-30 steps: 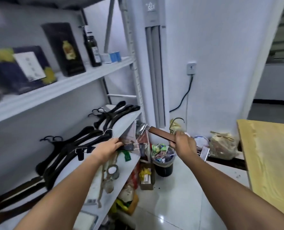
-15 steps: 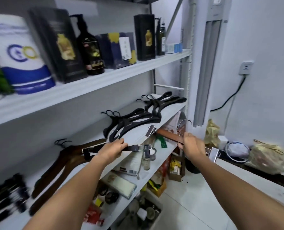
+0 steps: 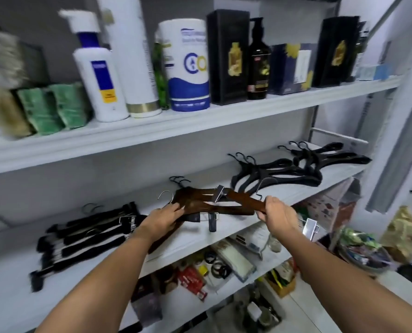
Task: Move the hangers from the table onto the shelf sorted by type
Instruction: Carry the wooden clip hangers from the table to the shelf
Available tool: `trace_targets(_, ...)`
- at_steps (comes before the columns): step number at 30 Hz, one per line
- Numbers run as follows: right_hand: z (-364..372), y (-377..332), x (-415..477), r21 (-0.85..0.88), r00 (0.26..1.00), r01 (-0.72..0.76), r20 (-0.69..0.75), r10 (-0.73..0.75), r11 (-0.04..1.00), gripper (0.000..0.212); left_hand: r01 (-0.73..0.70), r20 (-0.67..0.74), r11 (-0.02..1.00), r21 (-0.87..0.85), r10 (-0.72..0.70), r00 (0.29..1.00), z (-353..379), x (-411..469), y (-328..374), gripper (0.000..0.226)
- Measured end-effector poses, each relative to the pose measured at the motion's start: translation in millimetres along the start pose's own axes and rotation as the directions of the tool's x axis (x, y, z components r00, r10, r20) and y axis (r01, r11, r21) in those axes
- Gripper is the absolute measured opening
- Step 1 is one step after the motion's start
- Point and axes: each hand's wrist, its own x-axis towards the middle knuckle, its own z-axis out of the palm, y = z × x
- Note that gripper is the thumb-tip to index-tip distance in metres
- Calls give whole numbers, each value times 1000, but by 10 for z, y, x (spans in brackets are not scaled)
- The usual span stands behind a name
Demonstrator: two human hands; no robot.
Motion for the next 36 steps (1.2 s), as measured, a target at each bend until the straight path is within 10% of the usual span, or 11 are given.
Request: trace_targets(36, 342, -1504, 451, 160, 911, 392, 73, -407, 906, 32, 550, -61, 776, -310, -593, 803, -51, -1131, -534, 40)
